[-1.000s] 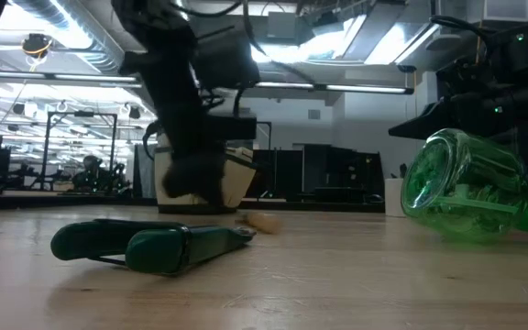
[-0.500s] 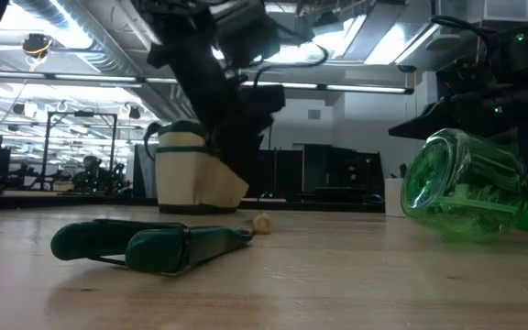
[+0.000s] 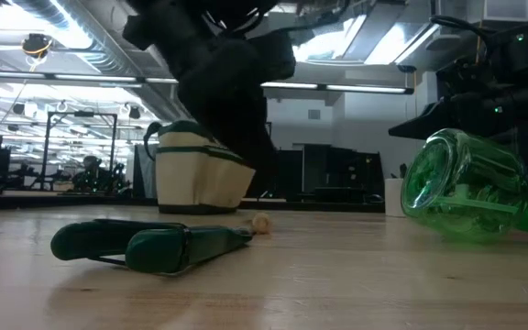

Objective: Pick & Place Garden tools in Gardening bag
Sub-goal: Put the trowel into the gardening bag

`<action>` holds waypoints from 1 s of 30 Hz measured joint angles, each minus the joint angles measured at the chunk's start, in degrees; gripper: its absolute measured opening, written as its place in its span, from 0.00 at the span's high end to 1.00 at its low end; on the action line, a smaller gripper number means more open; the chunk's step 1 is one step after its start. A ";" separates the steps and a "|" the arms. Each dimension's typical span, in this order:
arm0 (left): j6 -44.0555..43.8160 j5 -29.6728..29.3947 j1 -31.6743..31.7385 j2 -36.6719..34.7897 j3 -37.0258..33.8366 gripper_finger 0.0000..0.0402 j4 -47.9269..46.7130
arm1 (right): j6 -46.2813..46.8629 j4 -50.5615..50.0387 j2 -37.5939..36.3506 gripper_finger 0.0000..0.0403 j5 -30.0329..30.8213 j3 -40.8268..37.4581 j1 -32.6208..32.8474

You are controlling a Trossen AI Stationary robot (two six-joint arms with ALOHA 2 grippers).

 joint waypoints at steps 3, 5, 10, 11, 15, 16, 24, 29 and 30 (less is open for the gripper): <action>0.13 0.00 -0.55 0.36 -0.23 0.99 1.96 | 0.00 0.00 0.00 0.61 0.00 -0.01 0.01; 0.11 0.00 -0.63 1.25 -0.19 1.00 3.45 | 0.00 0.00 0.00 0.61 0.06 -0.01 0.00; 0.10 0.00 -0.34 3.56 -0.13 0.99 4.80 | 0.01 0.02 -0.01 0.61 0.04 -0.01 0.02; 0.14 0.02 -0.31 4.12 -0.19 0.99 4.27 | 0.00 0.00 0.00 0.61 0.05 -0.01 0.01; 0.70 2.49 0.23 5.97 -0.25 1.00 3.16 | 0.02 0.00 0.00 0.61 0.04 0.00 0.02; 0.70 3.30 0.42 6.06 -0.22 1.00 2.66 | 0.02 0.02 0.00 0.61 0.05 -0.01 0.00; 0.43 4.41 1.09 4.43 -0.03 1.00 -6.74 | 0.00 0.02 0.00 0.61 0.02 -0.01 0.02; -0.39 4.32 1.09 3.27 0.02 0.99 -12.45 | 0.02 -0.04 -0.01 0.61 -0.05 0.00 0.00; -0.48 4.32 1.09 3.24 0.05 1.00 -12.76 | 0.00 -0.08 0.00 0.61 -0.04 -0.01 0.00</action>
